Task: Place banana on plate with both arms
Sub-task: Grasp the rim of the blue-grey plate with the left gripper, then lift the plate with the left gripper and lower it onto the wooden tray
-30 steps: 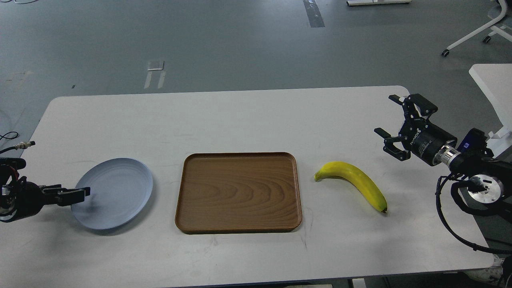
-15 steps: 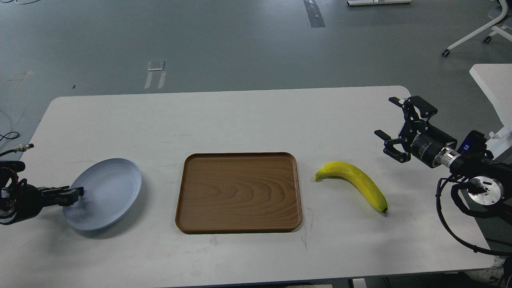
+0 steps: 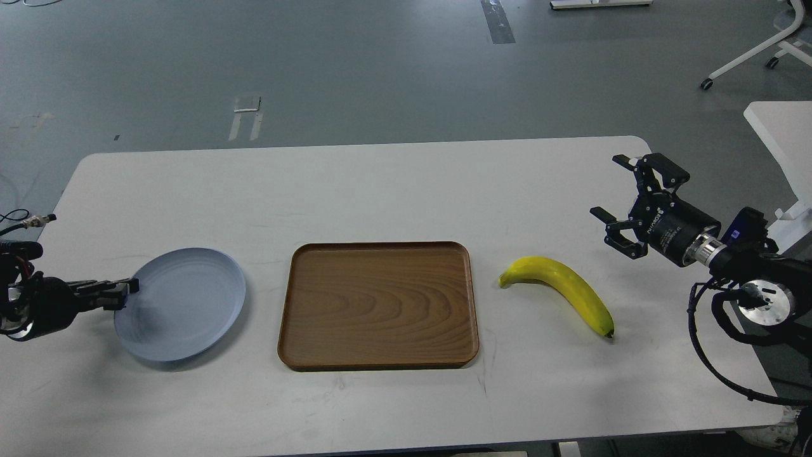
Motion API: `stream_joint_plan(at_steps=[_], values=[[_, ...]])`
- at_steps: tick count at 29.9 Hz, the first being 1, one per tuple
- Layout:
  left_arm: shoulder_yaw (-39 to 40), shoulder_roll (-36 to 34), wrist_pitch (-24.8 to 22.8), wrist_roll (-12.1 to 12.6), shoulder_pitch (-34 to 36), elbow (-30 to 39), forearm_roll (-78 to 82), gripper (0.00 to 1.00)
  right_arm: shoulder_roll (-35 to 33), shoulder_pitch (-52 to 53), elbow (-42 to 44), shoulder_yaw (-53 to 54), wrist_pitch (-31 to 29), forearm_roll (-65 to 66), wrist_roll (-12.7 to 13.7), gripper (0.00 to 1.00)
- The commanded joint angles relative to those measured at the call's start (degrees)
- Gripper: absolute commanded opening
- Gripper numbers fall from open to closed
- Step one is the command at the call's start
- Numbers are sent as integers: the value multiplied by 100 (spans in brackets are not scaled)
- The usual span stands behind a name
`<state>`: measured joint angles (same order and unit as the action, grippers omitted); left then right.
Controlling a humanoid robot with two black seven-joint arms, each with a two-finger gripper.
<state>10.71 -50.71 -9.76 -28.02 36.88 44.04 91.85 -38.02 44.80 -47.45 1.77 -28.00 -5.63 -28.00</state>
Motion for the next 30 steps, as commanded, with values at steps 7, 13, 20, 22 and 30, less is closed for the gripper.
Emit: stream_joint_plan(at_steps=[7, 13, 20, 22, 30], values=[[-8, -53, -649, 2, 996, 447, -141, 0, -4, 11, 8, -1, 0, 9, 0, 100], [-17, -1, -984, 2, 1603, 1264, -97, 0, -4, 3, 43, -1, 0, 18, 0, 100], [-25, 885, -1696, 2, 2253, 1600, 288, 0, -13, 20, 52, -18, 0, 35, 0, 100], [-60, 1194, -1713, 2, 2271, 1529, 448, 0, -13, 38, 52, -18, 0, 35, 0, 100], [-465, 2547, -1713, 2, 2280, 677, 483, 0, -171, 20, 52, -27, 0, 53, 0, 100]])
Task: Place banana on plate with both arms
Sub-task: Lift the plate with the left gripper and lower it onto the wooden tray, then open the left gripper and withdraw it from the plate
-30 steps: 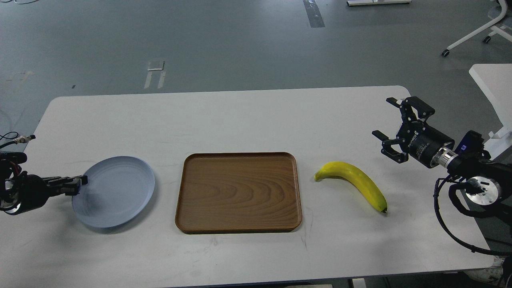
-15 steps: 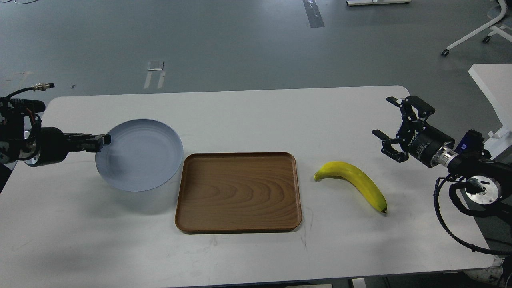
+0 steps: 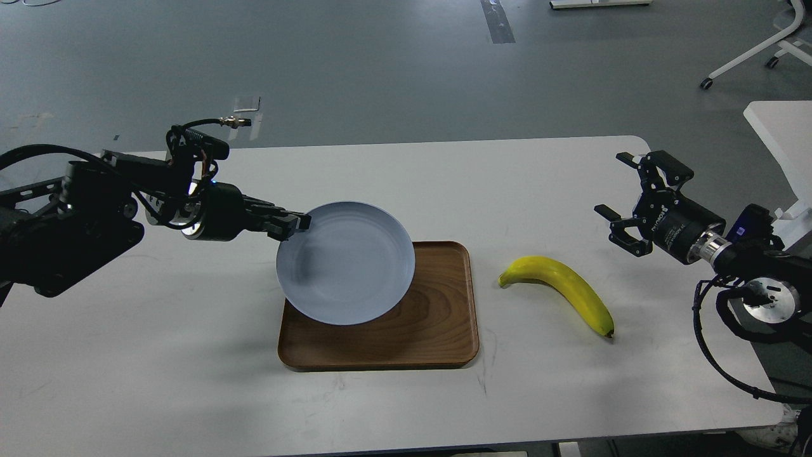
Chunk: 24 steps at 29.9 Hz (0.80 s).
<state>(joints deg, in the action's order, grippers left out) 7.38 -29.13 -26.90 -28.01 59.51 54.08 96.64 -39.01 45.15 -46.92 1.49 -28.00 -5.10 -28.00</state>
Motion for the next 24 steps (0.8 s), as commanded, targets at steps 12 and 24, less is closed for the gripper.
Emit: stream_joint_plan(at_steps=[12, 24], values=[[-483, 1252, 9, 1, 8, -1330, -5, 0, -204, -42, -1, 0, 0, 1, 0, 100], [-483, 1533, 44, 1, 8, -1725, -101, 0, -204, -51, -1, 0, 0, 1, 0, 100]])
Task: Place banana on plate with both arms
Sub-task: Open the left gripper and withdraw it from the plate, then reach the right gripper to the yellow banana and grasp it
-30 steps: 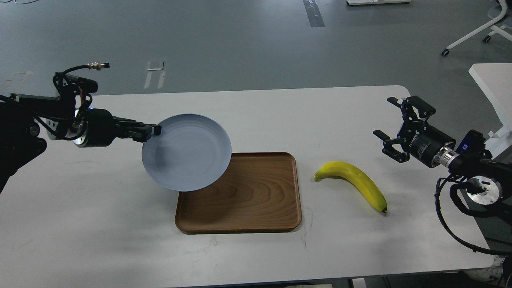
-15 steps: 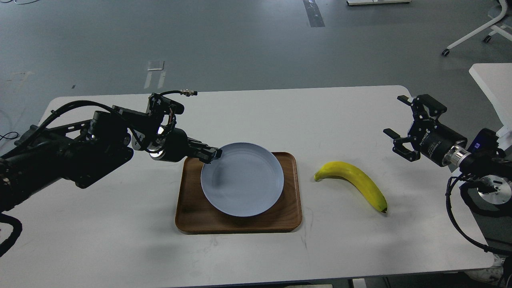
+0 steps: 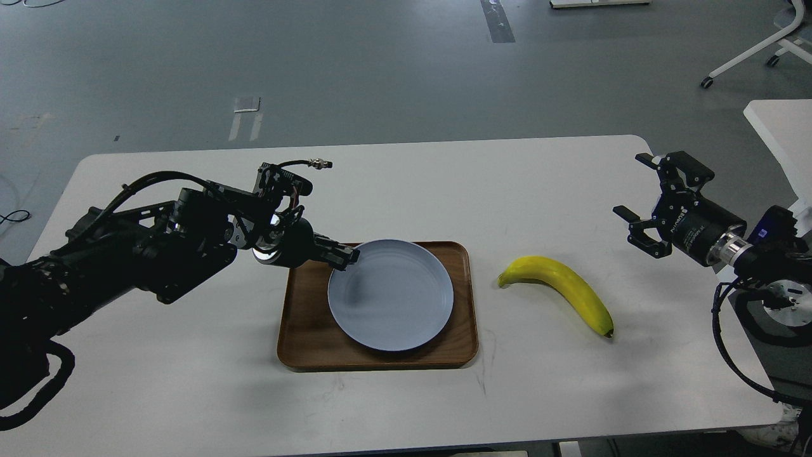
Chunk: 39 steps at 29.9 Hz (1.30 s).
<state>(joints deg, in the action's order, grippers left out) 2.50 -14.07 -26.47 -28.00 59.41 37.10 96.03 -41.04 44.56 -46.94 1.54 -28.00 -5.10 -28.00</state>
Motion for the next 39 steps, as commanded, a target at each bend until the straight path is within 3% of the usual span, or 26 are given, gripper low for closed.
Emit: stream_joint_plan(at_steps=[1, 2, 3, 5, 6, 13, 22, 28, 35, 39], values=[[4, 53, 1, 0, 18, -36, -50, 8, -1, 0, 0, -4, 0, 0, 0, 100], [4, 71, 1, 0, 18, -36, -50, 22, -1, 0, 0, -4, 0, 0, 0, 100], [13, 88, 1, 0, 1, -36, -76, 56, -1, 0, 0, -4, 0, 0, 0, 100], [13, 115, 1, 0, 1, -36, -128, 83, -1, -9, 0, -4, 0, 0, 0, 100], [13, 132, 1, 0, 1, -36, -190, 92, -1, -9, 0, -4, 0, 0, 0, 100], [84, -60, 10, 0, 220, -28, -1523, 98, -10, 0, 0, 5, 0, 0, 0, 100], [110, -1159, -139, 0, 326, -28, -6726, 98, -27, 0, -8, 13, 0, 0, 0, 100], [267, -1704, -153, 0, -534, -63, -9022, 98, -18, 0, -17, -74, 0, 87, 0, 100], [2321, -1661, -153, 0, -1931, -589, -9217, 98, -71, 61, -131, -92, 0, 1060, 0, 100], [2562, -1661, -153, 0, -2030, -616, -9208, 98, -282, 280, -158, -75, 0, 2519, 0, 100]])
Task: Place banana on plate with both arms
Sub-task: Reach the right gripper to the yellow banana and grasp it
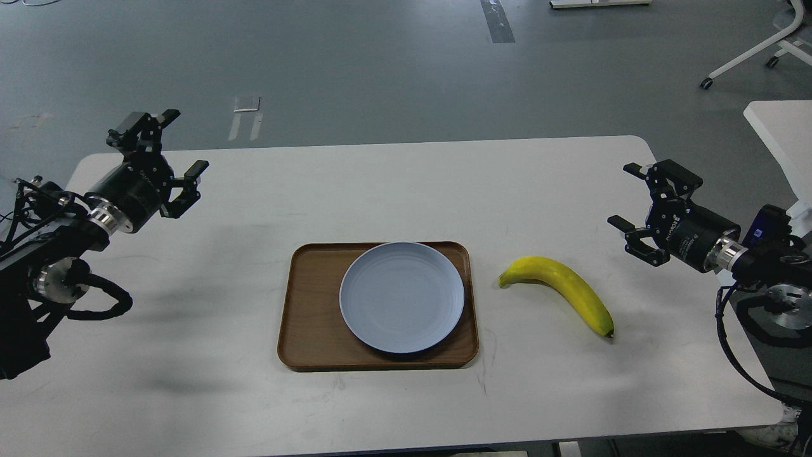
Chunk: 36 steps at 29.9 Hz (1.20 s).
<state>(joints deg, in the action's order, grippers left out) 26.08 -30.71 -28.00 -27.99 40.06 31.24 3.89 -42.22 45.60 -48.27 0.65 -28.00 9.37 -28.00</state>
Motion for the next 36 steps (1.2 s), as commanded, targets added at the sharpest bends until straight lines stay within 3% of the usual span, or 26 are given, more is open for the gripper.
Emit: stream_joint_plan(at_steps=[1, 9, 15, 23, 30, 36], values=[[213, -6, 0, -1, -86, -30, 6, 98, -269, 403, -77, 6, 0, 1694, 0, 100], [187, 91, 0, -1, -16, -21, 24, 98, -963, 1275, -1192, -38, 0, 4920, 0, 100], [178, 126, 0, -1, -16, -21, 33, 98, -912, 1704, -1185, -537, 0, 6567, 0, 100], [187, 100, 0, -1, 2, -13, 50, 98, 132, 2734, -764, -2260, 233, 6675, 0, 100], [205, 82, 0, -1, 107, -13, 42, 98, 907, 2770, -324, -2789, 374, 6675, 0, 100], [205, 117, 0, -1, 116, -13, 50, 98, 1084, 2761, -271, -3263, 629, 6683, 0, 97]])
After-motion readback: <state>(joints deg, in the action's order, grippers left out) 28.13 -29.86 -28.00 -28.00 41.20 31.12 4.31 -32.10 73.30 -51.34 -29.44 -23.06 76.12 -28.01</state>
